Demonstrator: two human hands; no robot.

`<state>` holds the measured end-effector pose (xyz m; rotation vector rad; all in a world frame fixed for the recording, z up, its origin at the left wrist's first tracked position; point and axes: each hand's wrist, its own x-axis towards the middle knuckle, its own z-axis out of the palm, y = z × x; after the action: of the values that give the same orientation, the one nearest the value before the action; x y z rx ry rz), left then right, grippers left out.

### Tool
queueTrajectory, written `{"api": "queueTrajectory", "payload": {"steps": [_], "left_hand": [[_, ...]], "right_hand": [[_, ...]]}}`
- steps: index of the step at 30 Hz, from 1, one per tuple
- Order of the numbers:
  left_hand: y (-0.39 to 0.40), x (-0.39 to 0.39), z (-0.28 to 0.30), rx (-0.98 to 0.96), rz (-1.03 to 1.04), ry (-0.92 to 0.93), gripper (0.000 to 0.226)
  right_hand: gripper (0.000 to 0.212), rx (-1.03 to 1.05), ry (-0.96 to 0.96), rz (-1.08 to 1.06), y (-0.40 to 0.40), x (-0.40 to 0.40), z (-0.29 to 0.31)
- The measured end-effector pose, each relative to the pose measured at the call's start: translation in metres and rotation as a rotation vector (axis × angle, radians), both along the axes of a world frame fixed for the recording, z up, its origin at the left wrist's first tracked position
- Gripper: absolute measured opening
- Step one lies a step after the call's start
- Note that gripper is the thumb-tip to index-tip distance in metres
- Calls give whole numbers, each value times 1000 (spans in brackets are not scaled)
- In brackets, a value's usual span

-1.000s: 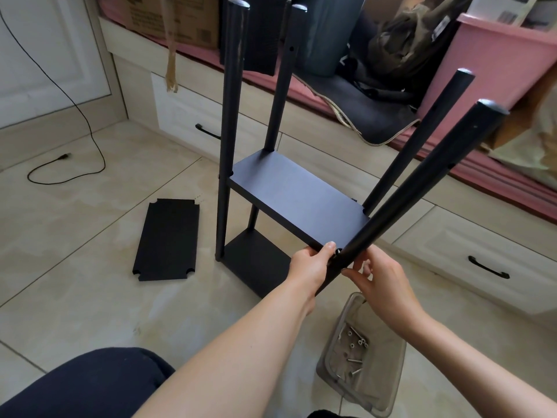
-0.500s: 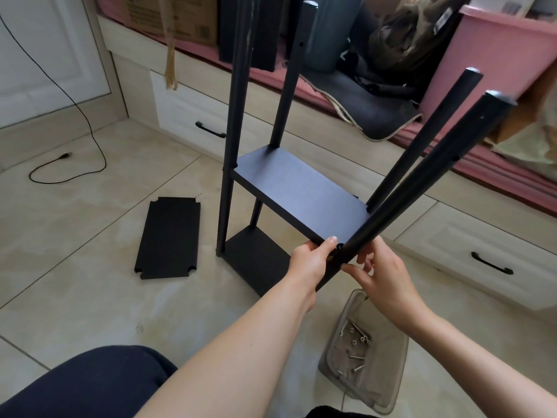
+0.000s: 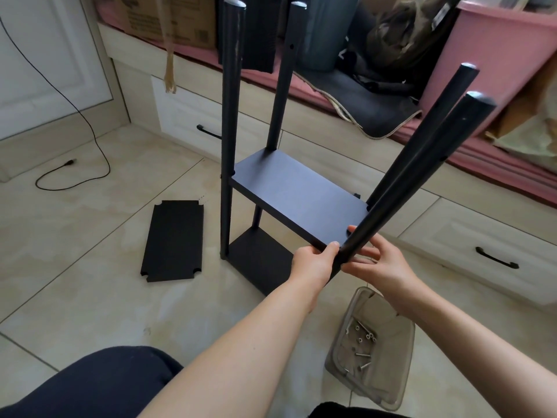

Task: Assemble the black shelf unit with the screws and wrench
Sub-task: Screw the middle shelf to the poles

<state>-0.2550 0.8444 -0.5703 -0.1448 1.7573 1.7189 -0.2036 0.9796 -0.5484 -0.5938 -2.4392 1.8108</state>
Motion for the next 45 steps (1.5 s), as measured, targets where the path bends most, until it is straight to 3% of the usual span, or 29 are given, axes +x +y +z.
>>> {"api": "queueTrajectory", "payload": {"steps": [3,5,8,10,14,19,24,29,39,45], "left_hand": [[-6,1,7,-521,-210,413,51],[-13,-2,11,-781,-263,760,46],[-24,-19,15,-818,-314,1299,23],[-31,-32,14,-686,-471,1471,36],[-31,-44,2,-676,-777,1460,80],[-21,-49,-2,-616,-718,1411,74],[-23,-48,-4,-537,-669,1368,69],[-21,-44,-1,-495,-663,1316,67],[-25,-51,0,-595,-750,1293,71],[-27,-52,-4,-564,-727,1350,72]], "right_hand": [[74,-66,-37,-12,4,-4,-1],[84,-65,-45,-10,5,-6,-2],[103,-64,-59,-55,5,-7,-2],[113,-103,-62,-68,5,-7,-2],[115,-149,-54,-83,6,-5,-2],[66,-114,-64,-1,9,-6,-3],[18,-403,-162,-76,14,-12,0],[37,-438,-218,-178,4,-29,1],[34,-437,-212,-124,7,-32,1],[31,-593,-153,-129,8,-23,-5]]}}
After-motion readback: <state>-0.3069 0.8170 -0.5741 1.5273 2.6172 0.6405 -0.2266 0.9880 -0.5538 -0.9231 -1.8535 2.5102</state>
